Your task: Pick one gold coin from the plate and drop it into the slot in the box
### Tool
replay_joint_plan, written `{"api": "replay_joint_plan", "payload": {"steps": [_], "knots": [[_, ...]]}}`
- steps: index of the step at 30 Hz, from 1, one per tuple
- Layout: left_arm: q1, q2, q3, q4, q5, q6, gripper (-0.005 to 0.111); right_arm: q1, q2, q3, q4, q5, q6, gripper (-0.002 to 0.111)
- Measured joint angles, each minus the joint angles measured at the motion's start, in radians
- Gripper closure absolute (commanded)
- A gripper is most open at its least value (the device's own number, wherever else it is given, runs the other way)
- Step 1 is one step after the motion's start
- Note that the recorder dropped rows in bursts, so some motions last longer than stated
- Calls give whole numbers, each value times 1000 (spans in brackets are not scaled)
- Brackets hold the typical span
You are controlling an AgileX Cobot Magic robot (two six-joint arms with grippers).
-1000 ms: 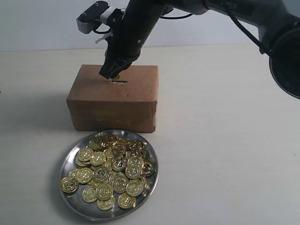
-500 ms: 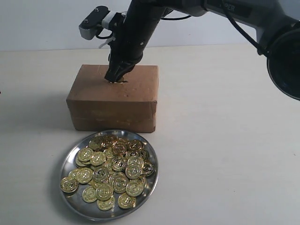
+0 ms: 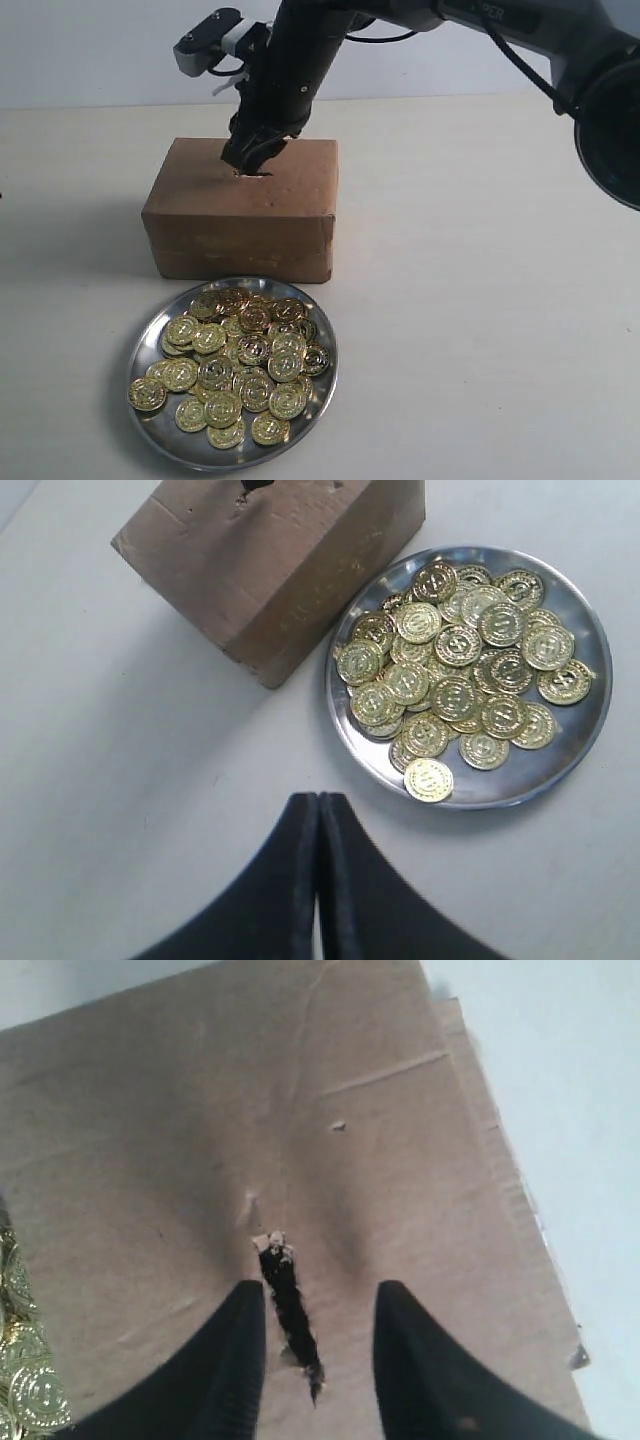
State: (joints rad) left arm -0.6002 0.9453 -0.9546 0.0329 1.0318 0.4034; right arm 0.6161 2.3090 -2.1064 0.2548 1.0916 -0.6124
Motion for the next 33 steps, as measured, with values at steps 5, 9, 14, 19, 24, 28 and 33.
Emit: {"api": "replay_joint_plan", "payload": {"steps": [5, 9, 14, 19, 24, 28, 33], "knots": [[0, -65, 0, -9, -86, -31, 107, -4, -120, 0, -2, -16, 71, 108], [0, -184, 35, -12, -222, -86, 107, -24, -291, 0, -8, -27, 152, 108], [0, -406, 194, -12, -376, -187, 107, -59, -511, 0, -16, 51, 190, 108], [0, -583, 372, -14, -481, -334, 107, -61, -734, 0, -7, 103, 237, 108], [0, -695, 517, -27, -614, -491, 107, -61, -981, 86, 100, 74, 287, 108], [0, -718, 596, -50, -671, -528, 107, -61, -1165, 386, 256, -52, 261, 108], [0, -719, 645, -64, -681, -536, 107, -61, -1347, 988, 407, -455, 159, 108]]}}
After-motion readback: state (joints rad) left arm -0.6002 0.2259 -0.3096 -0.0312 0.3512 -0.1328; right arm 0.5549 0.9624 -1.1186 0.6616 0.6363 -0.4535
